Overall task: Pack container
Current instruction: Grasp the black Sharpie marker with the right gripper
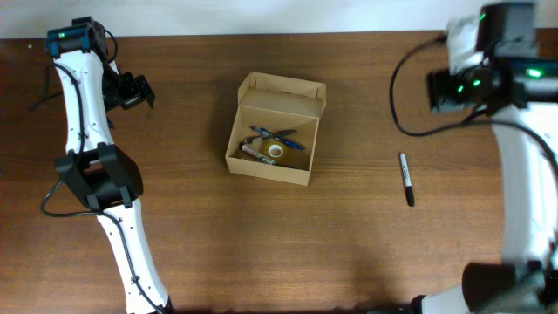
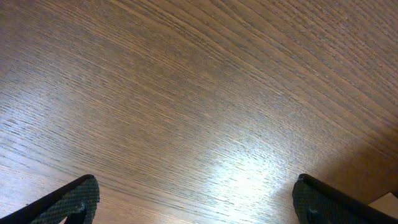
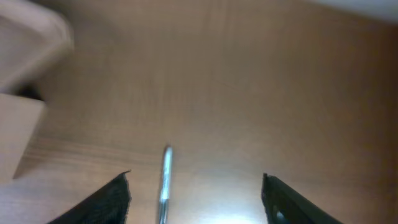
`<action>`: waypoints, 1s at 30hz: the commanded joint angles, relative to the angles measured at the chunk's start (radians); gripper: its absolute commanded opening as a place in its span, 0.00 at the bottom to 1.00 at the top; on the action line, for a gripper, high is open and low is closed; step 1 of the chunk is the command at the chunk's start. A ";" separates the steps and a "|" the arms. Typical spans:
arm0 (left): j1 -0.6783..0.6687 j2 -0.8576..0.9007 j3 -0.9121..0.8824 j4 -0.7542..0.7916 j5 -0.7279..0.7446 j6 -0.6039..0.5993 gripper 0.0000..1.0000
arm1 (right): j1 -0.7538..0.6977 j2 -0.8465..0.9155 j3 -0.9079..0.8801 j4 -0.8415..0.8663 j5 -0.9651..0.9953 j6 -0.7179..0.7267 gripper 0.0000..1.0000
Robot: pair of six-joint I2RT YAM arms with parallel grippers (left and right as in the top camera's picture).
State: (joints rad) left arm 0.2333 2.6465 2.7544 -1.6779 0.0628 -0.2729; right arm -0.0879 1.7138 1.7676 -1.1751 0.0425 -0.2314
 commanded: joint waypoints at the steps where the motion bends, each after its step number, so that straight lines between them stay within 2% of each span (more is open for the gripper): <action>1: 0.003 0.009 -0.005 0.002 -0.011 0.001 1.00 | -0.025 0.071 -0.158 0.037 -0.058 0.066 0.72; 6: 0.003 0.009 -0.005 0.002 -0.011 0.001 1.00 | -0.024 0.149 -0.327 0.118 -0.058 0.089 0.64; 9: 0.003 0.009 -0.005 0.002 -0.011 0.002 1.00 | -0.024 0.181 -0.373 0.159 -0.058 0.114 0.63; 13: 0.003 0.009 -0.005 0.002 -0.011 0.001 1.00 | -0.024 0.215 -0.393 0.189 -0.057 0.120 0.54; 30: 0.003 0.009 -0.005 0.002 -0.011 0.001 1.00 | -0.024 0.292 -0.410 0.229 -0.035 0.121 0.49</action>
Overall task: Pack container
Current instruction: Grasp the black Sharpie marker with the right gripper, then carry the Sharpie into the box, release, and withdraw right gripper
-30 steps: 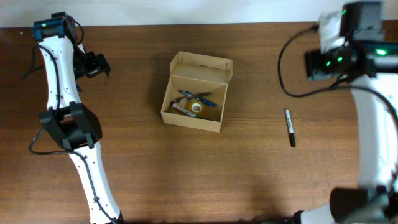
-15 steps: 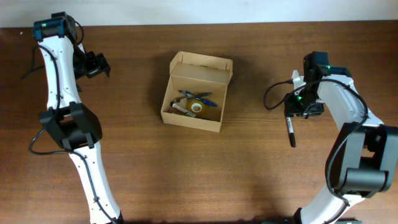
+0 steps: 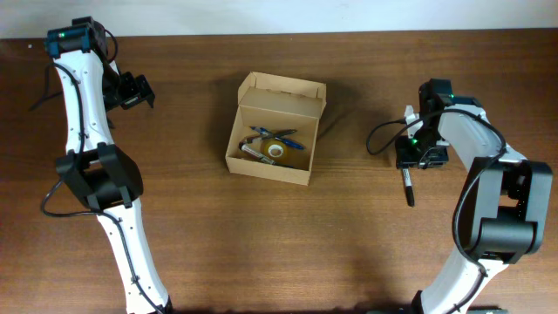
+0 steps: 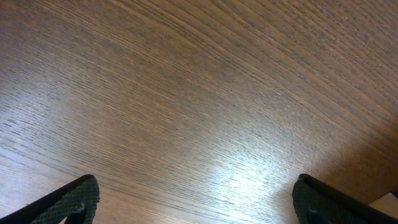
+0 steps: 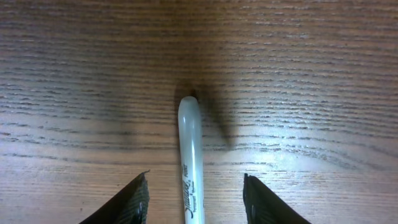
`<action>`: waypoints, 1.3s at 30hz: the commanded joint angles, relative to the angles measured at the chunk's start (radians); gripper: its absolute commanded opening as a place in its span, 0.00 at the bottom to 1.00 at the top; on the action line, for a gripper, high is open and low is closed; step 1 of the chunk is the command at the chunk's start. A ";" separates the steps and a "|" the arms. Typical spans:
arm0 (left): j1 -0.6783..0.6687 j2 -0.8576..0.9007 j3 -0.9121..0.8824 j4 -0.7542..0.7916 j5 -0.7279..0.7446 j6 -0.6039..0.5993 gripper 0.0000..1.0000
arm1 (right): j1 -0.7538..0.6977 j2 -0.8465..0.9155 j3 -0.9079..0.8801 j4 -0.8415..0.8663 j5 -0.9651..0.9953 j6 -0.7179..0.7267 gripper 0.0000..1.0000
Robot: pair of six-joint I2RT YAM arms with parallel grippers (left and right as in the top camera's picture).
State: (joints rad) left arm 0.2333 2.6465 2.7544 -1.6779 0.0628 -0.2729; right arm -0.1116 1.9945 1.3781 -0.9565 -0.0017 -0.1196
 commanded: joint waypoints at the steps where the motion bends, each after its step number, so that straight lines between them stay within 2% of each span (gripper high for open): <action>1: 0.003 0.009 -0.005 0.002 -0.011 0.001 1.00 | 0.000 0.011 -0.035 0.028 0.020 0.009 0.49; 7: 0.003 0.009 -0.005 0.002 -0.011 0.001 1.00 | 0.000 0.011 -0.092 0.076 0.021 0.009 0.45; 9: 0.003 0.009 -0.005 0.002 -0.011 0.001 1.00 | 0.000 0.011 -0.093 0.078 0.021 0.009 0.34; 12: 0.003 0.009 -0.005 0.002 -0.011 0.001 1.00 | 0.000 0.011 -0.093 0.079 0.021 0.016 0.04; 19: 0.003 0.009 -0.005 0.002 -0.011 0.001 1.00 | 0.010 0.000 0.002 0.020 -0.041 0.058 0.04; 22: 0.003 0.009 -0.005 0.002 -0.011 0.001 1.00 | 0.037 -0.016 0.163 -0.085 -0.048 0.045 0.04; 26: 0.003 0.009 -0.005 0.002 -0.011 0.001 1.00 | 0.106 -0.020 0.463 -0.237 -0.086 -0.019 0.04; 29: 0.003 0.009 -0.005 0.002 -0.011 0.001 1.00 | 0.193 -0.020 0.693 -0.301 -0.104 -0.117 0.04; 32: 0.003 0.009 -0.005 0.002 -0.011 0.001 1.00 | 0.311 -0.020 0.842 -0.312 -0.128 -0.303 0.04; 37: 0.003 0.009 -0.005 0.002 -0.011 0.001 1.00 | 0.519 -0.013 0.887 -0.277 -0.143 -0.663 0.04; 39: 0.003 0.009 -0.005 0.002 -0.011 0.001 1.00 | 0.583 0.009 0.883 -0.258 -0.145 -0.767 0.04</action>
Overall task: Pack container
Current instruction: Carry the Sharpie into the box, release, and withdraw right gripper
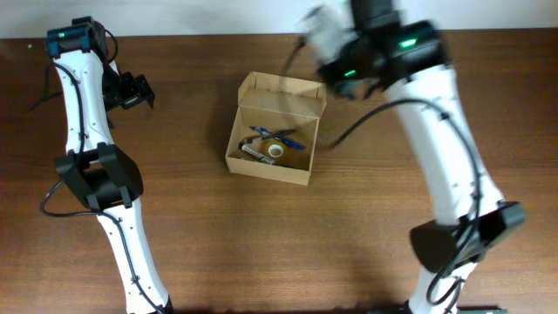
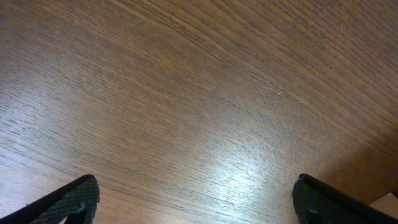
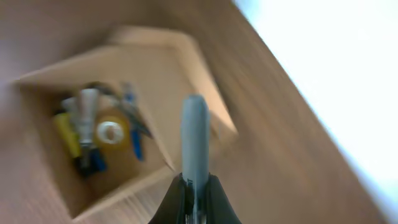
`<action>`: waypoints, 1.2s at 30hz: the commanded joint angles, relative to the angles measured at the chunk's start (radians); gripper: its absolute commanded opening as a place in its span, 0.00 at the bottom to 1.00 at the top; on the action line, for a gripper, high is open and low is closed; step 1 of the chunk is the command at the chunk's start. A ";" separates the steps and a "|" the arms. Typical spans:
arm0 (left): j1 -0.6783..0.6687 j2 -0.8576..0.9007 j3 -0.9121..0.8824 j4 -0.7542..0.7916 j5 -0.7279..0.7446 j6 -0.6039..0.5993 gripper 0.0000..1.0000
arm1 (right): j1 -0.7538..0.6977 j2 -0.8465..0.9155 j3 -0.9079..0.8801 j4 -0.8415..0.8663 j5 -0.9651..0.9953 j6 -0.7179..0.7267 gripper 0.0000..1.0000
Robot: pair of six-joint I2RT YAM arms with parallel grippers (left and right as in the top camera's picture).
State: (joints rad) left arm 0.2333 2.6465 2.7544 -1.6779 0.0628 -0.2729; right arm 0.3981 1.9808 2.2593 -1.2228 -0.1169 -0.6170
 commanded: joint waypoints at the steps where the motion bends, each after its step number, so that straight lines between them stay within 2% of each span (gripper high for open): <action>1: 0.003 0.009 -0.005 0.002 -0.011 0.001 1.00 | 0.100 0.036 -0.001 0.018 -0.031 -0.301 0.04; 6: 0.003 0.009 -0.005 0.002 -0.011 0.001 1.00 | 0.174 0.151 -0.004 0.027 -0.031 -0.340 0.04; 14: 0.003 0.009 -0.005 0.002 -0.011 0.001 1.00 | 0.177 0.362 -0.005 -0.018 -0.057 -0.332 0.04; 18: 0.003 0.009 -0.005 0.002 -0.011 0.001 1.00 | 0.179 0.422 -0.005 -0.019 -0.138 -0.304 0.04; 27: 0.003 0.009 -0.005 0.002 -0.011 0.001 1.00 | 0.178 0.468 -0.008 -0.027 -0.142 -0.281 0.04; 28: 0.003 0.009 -0.005 0.002 -0.011 0.001 1.00 | 0.178 0.468 -0.008 -0.027 -0.141 -0.266 0.09; 29: 0.003 0.009 -0.005 0.002 -0.011 0.001 1.00 | 0.177 0.468 -0.008 -0.027 -0.141 -0.253 0.25; 30: 0.003 0.009 -0.005 0.002 -0.011 0.001 1.00 | 0.178 0.468 -0.008 -0.027 -0.140 -0.235 0.47; 31: 0.003 0.009 -0.005 0.002 -0.011 0.001 1.00 | 0.177 0.468 -0.008 -0.027 -0.138 -0.221 0.53; 36: 0.003 0.009 -0.005 0.002 -0.011 0.001 1.00 | 0.178 0.409 -0.004 -0.029 -0.105 -0.183 0.57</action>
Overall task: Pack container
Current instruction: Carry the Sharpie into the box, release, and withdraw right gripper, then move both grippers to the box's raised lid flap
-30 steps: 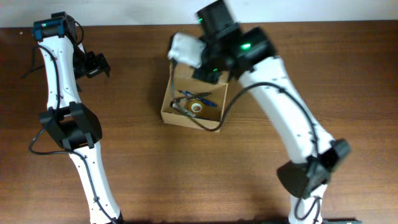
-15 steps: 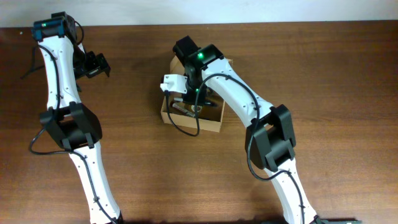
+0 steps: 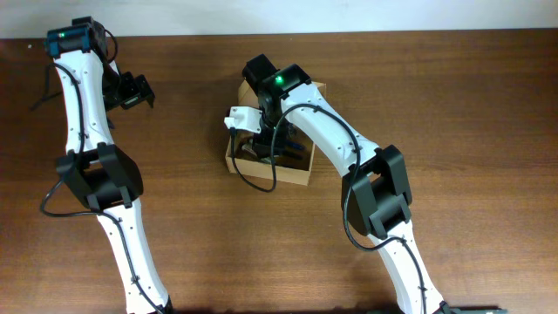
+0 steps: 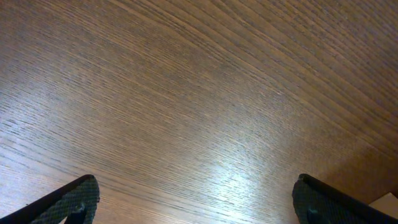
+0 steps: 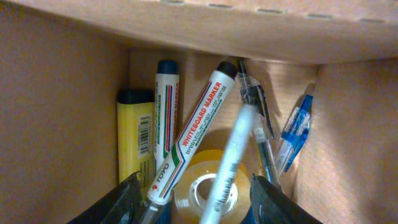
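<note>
An open cardboard box (image 3: 266, 173) stands mid-table. My right gripper (image 3: 266, 131) hangs over it, open (image 5: 198, 202). Between its spread fingers a grey marker (image 5: 233, 155), blurred, lies loose across a yellow tape roll (image 5: 193, 186) inside the box. Also in the box are a whiteboard marker (image 5: 199, 121), a yellow stick (image 5: 135, 137) and blue pens (image 5: 292, 134). My left gripper (image 3: 138, 90) is far off at the table's back left, open (image 4: 196, 202) over bare wood.
The box's back flap (image 3: 301, 87) stands up behind the right arm. Box walls (image 5: 56, 112) close in on both sides of the right fingers. The wooden table (image 3: 436, 201) spreads around the box.
My right gripper, then shut on the grey marker near the box's back edge, is now low inside the box and open. The marker is loose over the tape roll. The left arm is unchanged.
The grey marker lay on the table right of the box with my right gripper high above it. Then the open fingers straddled it on the wood. Then the gripper held it by the box. Now it lies free in the box.
</note>
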`<action>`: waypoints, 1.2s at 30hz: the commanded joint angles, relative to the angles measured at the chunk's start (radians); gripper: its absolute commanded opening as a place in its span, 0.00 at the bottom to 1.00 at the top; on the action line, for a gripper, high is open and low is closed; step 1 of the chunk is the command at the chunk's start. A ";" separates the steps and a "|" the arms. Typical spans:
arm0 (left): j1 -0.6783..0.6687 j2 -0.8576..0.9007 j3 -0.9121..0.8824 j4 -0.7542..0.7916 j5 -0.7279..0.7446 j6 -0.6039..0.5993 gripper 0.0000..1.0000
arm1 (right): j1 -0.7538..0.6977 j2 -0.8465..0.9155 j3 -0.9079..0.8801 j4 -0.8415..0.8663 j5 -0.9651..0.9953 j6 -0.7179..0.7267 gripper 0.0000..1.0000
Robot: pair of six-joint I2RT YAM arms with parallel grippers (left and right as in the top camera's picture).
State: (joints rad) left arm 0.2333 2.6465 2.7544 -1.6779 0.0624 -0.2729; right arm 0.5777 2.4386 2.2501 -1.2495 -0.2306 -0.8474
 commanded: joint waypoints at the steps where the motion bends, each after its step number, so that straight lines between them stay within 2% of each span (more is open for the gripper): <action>1: 0.003 0.009 -0.005 0.002 -0.010 0.001 1.00 | -0.002 -0.071 0.007 -0.003 0.034 0.063 0.57; 3: 0.003 0.009 -0.005 0.002 -0.010 0.001 1.00 | -0.004 -0.135 0.008 0.014 0.104 0.122 0.55; 6: 0.003 0.009 -0.005 0.002 -0.010 0.002 1.00 | -0.018 -0.246 0.008 0.067 0.184 0.268 0.46; 9: 0.003 0.009 -0.005 0.002 -0.010 0.001 1.00 | -0.055 -0.372 0.009 0.115 0.227 0.441 0.45; 13: 0.003 0.009 -0.005 0.002 -0.010 0.001 1.00 | -0.151 -0.501 0.009 0.146 0.226 0.674 0.44; 15: 0.003 0.009 -0.005 0.002 -0.010 0.001 1.00 | -0.225 -0.541 0.009 0.146 0.214 0.797 0.40; 20: 0.003 0.009 -0.005 0.003 -0.005 -0.003 1.00 | -0.405 -0.540 0.008 0.097 0.137 0.973 0.24; 23: 0.003 0.009 -0.005 0.028 0.058 -0.003 1.00 | -0.498 -0.497 -0.003 0.066 0.039 1.041 0.04; 27: 0.002 0.009 -0.005 0.049 0.159 -0.002 1.00 | -0.562 -0.414 -0.036 0.060 -0.029 1.102 0.04; 28: 0.002 0.009 -0.005 0.056 0.192 -0.002 0.81 | -0.566 -0.390 -0.043 0.060 -0.029 1.113 0.04; 29: 0.000 0.009 -0.005 0.064 0.224 -0.002 0.53 | -0.566 -0.365 -0.048 0.060 -0.030 1.123 0.04; 30: -0.002 0.009 -0.005 0.075 0.270 -0.002 0.34 | -0.566 -0.338 -0.054 0.061 -0.030 1.131 0.04; 31: -0.006 0.009 -0.005 0.089 0.319 -0.002 0.19 | -0.563 -0.303 -0.055 0.061 -0.032 1.144 0.04; 32: -0.011 0.009 -0.005 0.102 0.363 0.002 0.13 | -0.558 -0.272 -0.055 0.061 -0.042 1.145 0.04; 33: -0.019 0.009 -0.005 0.121 0.415 0.028 0.11 | -0.555 -0.237 -0.055 0.064 -0.058 1.145 0.04; 36: -0.053 0.009 -0.005 0.143 0.462 0.052 0.10 | -0.544 -0.139 -0.055 0.075 -0.123 1.150 0.04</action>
State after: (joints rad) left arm 0.2184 2.6465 2.7544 -1.5433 0.3878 -0.2565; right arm 0.0166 2.2311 2.2063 -1.1793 -0.2672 0.2668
